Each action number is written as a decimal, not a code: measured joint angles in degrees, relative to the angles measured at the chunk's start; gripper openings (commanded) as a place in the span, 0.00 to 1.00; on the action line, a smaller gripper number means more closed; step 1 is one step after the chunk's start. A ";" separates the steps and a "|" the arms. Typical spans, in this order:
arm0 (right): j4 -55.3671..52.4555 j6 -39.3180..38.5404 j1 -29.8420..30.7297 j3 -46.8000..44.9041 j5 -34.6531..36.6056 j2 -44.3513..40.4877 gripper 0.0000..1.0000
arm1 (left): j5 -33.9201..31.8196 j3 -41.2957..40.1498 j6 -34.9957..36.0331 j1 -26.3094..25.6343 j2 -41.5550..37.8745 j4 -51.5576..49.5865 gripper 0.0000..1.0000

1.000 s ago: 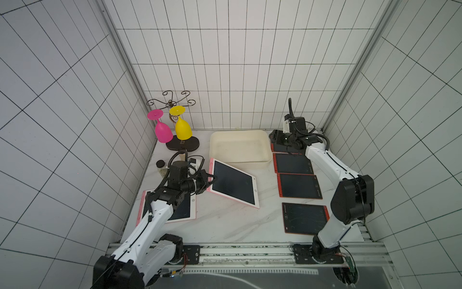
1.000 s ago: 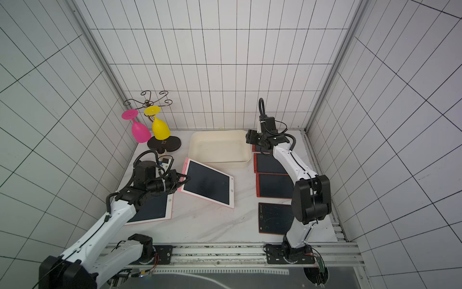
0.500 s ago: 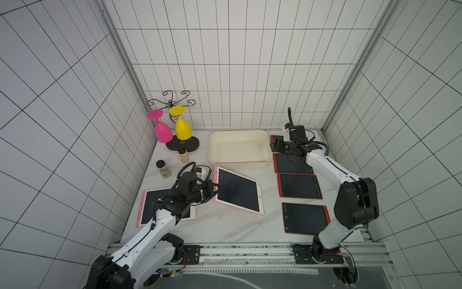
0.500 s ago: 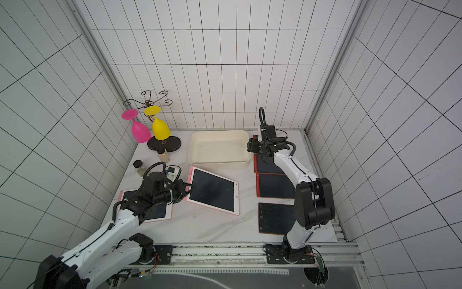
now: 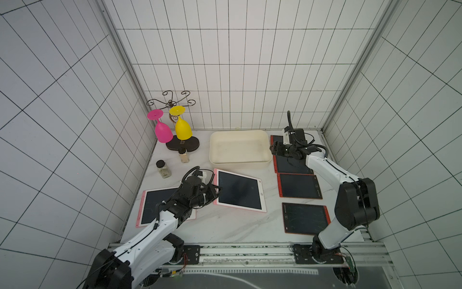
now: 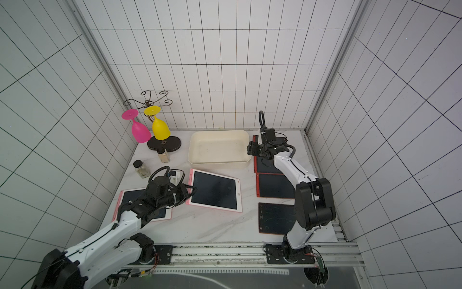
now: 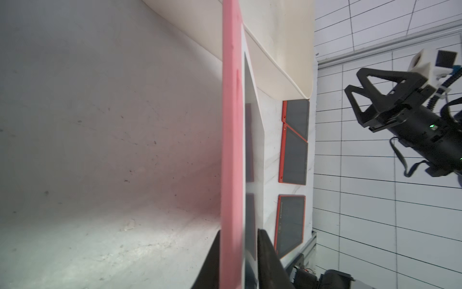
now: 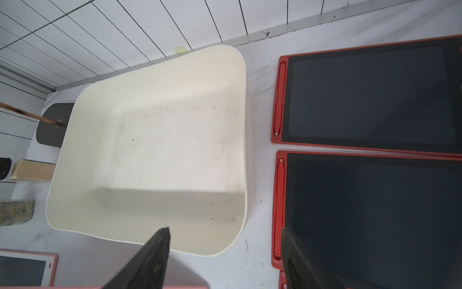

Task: Take out the writing tablet from the storage box
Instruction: Place the writing tablet at the center of the board.

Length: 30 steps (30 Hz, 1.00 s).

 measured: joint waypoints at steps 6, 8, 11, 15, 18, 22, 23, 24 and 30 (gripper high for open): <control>0.70 0.00 -0.15 -0.96 -0.33 -0.28 0.71 | -1.27 -0.37 1.57 0.00 1.57 -1.40 0.32; 0.83 0.02 -0.35 -1.18 -0.44 -0.28 0.71 | -1.49 -0.37 1.97 0.00 2.23 -1.55 0.33; 0.87 0.02 -0.37 -1.31 -0.59 -0.28 0.71 | -1.64 -0.37 2.64 0.00 3.43 -1.66 0.33; 1.29 0.02 -0.37 -1.38 -0.83 -0.28 0.71 | -2.03 -0.46 3.65 0.00 4.83 -1.68 0.33; 1.44 0.02 -0.37 -1.38 -1.18 -0.28 0.71 | -2.40 -0.46 4.46 0.00 5.92 -1.64 0.33; 1.70 0.07 -0.37 -1.51 -1.38 -0.28 0.71 | -2.58 -0.46 5.60 0.00 7.61 -1.38 0.33; 1.73 0.09 -0.37 -1.60 -1.40 -0.28 0.72 | -2.67 -0.46 5.97 0.00 7.98 -1.42 0.33; 1.70 0.17 -0.37 -1.75 -1.44 -0.28 0.72 | -2.82 -0.39 6.38 0.00 8.28 -1.64 0.33; 1.79 0.33 -0.37 -3.19 -1.66 -0.52 0.71 | -3.50 2.25 10.08 2.23 8.83 -4.00 0.39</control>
